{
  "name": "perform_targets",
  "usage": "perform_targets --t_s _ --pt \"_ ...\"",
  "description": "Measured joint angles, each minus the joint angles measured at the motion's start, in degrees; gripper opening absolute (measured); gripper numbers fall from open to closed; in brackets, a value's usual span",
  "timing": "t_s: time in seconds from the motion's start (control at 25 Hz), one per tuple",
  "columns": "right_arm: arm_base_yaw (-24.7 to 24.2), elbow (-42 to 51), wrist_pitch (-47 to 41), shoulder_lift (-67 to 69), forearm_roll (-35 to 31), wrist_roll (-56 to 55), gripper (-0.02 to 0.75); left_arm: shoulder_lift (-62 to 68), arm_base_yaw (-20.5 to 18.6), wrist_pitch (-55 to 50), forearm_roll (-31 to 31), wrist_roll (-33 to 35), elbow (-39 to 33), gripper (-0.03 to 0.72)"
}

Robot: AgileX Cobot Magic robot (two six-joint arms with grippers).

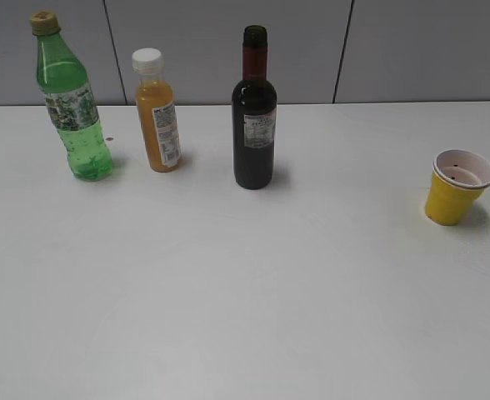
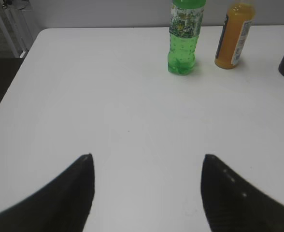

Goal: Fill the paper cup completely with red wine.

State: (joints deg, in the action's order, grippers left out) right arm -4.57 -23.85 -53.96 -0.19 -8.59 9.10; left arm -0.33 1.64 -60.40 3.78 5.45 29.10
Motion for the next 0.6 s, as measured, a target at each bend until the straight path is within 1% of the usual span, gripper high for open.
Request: perform_targets --t_s 0.36,0.6 --pt "0.0 -0.3 0.1 0.2 -0.4 0.0 0.605 0.0 0.0 0.0 0.0 0.0 0.0 0.519" --pt "0.0 -1.2 6.8 4.5 -1.1 0.0 0.605 0.0 0.0 0.0 0.0 0.0 0.0 0.519"
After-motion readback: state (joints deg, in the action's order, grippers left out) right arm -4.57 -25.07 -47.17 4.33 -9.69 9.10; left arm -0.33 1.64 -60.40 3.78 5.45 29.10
